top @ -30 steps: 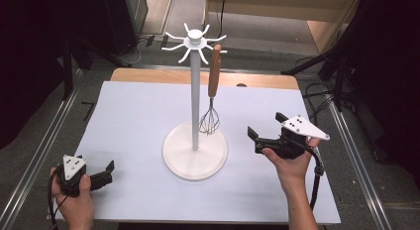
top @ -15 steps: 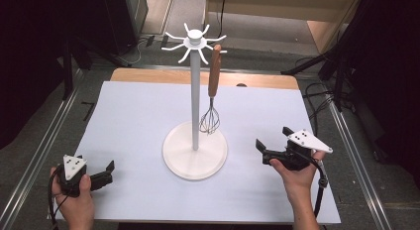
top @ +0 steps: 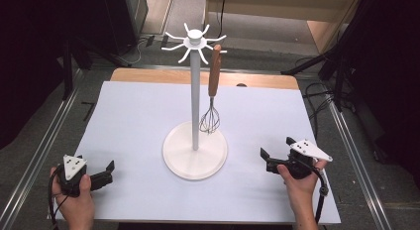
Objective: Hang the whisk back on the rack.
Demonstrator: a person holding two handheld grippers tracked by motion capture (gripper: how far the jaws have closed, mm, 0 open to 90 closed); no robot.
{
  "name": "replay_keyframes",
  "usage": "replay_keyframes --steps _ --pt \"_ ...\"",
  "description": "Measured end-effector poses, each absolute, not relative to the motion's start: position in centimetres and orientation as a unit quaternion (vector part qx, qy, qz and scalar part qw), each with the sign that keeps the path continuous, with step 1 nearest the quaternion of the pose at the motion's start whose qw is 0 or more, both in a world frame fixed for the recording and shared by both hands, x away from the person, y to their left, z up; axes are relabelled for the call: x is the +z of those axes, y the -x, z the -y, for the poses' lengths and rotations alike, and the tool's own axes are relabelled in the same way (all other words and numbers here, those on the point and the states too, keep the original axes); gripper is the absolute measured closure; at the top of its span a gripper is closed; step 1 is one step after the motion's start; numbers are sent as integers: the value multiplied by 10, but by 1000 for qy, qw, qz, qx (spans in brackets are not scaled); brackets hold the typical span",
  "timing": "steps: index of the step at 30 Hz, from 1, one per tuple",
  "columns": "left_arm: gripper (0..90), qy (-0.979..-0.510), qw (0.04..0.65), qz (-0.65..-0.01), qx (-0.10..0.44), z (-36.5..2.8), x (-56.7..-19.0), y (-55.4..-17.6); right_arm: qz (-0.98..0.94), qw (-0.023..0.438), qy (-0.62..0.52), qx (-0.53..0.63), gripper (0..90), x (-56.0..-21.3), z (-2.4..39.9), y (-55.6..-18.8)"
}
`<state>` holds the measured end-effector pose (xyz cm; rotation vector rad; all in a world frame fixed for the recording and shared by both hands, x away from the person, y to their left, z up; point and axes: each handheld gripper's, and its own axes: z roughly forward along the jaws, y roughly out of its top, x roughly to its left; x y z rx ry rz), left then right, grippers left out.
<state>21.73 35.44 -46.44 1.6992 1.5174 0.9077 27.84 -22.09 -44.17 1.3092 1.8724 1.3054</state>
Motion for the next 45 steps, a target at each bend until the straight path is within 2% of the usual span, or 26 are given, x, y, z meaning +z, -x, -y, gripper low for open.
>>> replay_keyframes --steps 23,45 --pt "3 -653 337 -581 351 -354 -465 -217 -677 259 -526 444 0 -473 261 -265" --pt "3 -651 340 -582 351 -354 -464 -217 -669 288 -549 409 0 -478 301 -243"
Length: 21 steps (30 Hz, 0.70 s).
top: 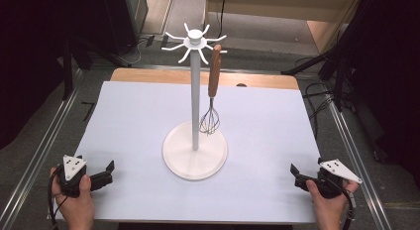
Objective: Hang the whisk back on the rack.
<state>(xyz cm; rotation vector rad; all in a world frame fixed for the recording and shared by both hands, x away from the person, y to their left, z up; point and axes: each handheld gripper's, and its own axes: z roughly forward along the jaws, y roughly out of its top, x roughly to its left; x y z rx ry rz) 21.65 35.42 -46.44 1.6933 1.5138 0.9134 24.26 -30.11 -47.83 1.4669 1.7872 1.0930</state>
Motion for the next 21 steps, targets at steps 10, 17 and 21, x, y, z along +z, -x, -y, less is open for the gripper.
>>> replay_keyframes --steps 10,17,21 --pt "3 -651 340 -581 353 -354 -465 -217 -663 298 -560 398 0 -481 318 -234" --pt "3 -650 341 -581 353 -354 -465 -216 -661 299 -564 394 0 -485 326 -226" --pt "3 -650 341 -580 353 -354 -465 -216 -662 302 -564 390 0 -487 329 -222"
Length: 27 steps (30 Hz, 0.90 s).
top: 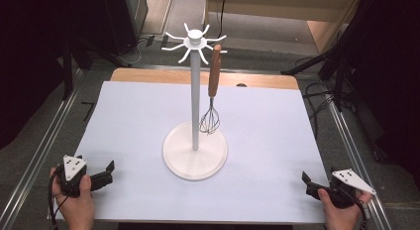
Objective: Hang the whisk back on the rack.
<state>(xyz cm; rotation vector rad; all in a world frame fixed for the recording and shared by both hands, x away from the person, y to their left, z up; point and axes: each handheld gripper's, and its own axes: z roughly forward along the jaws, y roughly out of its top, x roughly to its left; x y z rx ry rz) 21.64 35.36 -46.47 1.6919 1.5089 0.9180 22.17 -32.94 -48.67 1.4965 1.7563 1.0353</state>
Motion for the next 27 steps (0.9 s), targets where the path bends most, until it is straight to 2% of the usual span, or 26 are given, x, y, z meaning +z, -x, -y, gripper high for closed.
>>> replay_keyframes --steps 11,27 --pt "3 -650 340 -582 351 -355 -464 -216 -634 322 -569 412 9 -491 337 -211" --pt "3 -650 336 -582 355 -353 -465 -217 -640 326 -568 402 9 -491 334 -212"
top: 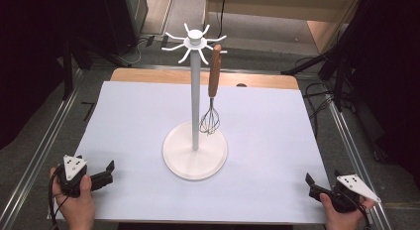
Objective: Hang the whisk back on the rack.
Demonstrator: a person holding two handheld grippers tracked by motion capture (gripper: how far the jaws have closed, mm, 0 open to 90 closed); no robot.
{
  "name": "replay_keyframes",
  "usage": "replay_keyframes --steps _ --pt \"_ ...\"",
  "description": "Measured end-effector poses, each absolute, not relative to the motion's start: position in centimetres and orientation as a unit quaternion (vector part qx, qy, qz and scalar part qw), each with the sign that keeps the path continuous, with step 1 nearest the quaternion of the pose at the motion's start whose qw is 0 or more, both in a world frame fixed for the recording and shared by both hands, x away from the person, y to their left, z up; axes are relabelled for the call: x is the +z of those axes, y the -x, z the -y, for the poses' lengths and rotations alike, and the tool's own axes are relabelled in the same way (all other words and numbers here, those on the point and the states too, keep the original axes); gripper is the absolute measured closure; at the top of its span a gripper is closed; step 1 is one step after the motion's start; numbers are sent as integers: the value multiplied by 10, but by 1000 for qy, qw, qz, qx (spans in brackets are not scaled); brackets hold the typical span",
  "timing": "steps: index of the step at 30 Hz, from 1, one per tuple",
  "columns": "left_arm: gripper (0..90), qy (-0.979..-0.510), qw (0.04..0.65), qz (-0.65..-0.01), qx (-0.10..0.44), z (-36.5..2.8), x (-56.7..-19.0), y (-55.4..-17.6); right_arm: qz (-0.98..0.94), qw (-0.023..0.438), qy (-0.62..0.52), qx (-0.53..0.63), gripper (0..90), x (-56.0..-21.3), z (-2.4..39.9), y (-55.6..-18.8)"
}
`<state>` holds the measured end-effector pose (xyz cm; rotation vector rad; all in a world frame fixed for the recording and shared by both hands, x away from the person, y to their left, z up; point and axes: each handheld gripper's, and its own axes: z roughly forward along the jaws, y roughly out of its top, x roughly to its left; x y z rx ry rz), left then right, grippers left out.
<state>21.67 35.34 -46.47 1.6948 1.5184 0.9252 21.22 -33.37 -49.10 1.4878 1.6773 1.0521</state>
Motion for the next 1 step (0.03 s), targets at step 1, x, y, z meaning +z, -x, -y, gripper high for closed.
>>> replay_keyframes --steps 1 --pt "3 -650 336 -582 355 -353 -465 -217 -641 327 -567 401 9 -491 334 -212"
